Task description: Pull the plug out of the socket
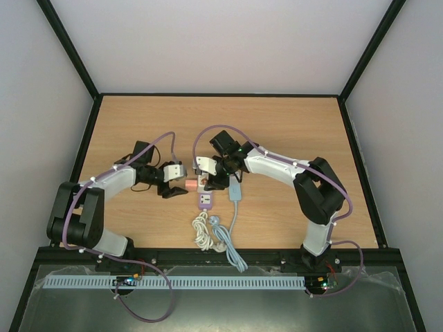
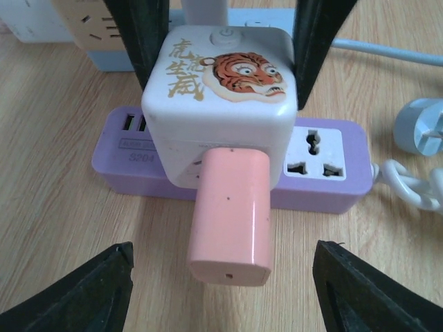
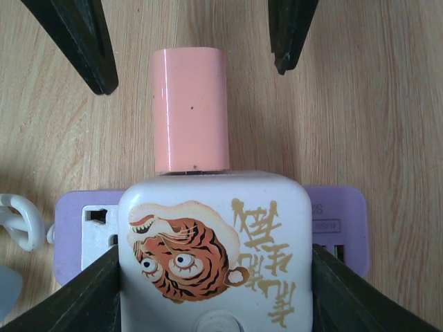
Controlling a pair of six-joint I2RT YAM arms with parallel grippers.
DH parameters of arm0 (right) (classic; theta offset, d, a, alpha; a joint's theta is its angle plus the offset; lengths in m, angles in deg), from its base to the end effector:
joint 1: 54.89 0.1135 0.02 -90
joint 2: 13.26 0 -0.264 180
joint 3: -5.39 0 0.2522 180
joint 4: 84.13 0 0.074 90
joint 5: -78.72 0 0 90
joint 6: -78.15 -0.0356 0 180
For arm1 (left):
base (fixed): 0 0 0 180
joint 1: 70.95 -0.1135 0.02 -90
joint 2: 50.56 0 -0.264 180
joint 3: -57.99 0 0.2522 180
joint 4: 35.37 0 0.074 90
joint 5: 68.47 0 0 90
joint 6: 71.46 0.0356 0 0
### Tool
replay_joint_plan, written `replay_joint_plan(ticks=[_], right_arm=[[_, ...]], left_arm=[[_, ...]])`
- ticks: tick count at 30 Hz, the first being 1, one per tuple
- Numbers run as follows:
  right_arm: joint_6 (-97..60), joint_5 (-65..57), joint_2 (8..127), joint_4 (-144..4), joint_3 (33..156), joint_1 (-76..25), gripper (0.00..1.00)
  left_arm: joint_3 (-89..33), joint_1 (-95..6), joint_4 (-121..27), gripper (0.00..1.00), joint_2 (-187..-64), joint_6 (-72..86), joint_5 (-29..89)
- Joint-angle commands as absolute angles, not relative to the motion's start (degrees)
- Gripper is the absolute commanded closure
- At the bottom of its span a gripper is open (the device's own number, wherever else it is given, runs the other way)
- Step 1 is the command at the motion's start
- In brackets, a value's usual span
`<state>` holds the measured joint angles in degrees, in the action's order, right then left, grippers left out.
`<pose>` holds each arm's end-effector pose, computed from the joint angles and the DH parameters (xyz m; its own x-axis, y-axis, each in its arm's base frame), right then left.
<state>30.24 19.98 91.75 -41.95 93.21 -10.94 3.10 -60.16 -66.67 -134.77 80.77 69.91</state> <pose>0.2626 0.2788 0.2041 0.0655 -0.7327 -0.6774 -0.9968 -0.0798 -0.0102 0.2516 -0.0750 0.1676 0.0300 0.5926 -0.8050 0.9832 0.1277 0.1306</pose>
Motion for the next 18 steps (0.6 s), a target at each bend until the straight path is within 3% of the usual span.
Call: replay_joint_plan(ticks=[1, 5, 8, 12, 18], right_arm=[[30.7, 17.0, 94.4, -34.7, 93.5, -10.9, 0.87], [30.0, 18.0, 93.7, -35.9, 93.4, -10.9, 0.72], [29.4, 19.6, 92.9, -37.6, 92.1, -10.9, 0.49], [27.4, 22.9, 90.1, -43.7, 87.2, -11.3, 0.28], [23.7, 27.1, 87.7, -52.8, 81.9, -11.3, 0.22]], left_arm=[[3.1, -58.5, -64.3, 0.31, -136.2, 83.2, 70.4], [3.4, -58.0, -62.4, 0.47, -137.6, 83.0, 69.9], [3.9, -58.0, -61.8, 0.60, -137.6, 83.0, 70.3], [5.1, -57.9, -60.7, 0.65, -136.9, 82.9, 69.9], [6.8, -58.0, -58.6, 0.67, -135.9, 81.3, 69.6]])
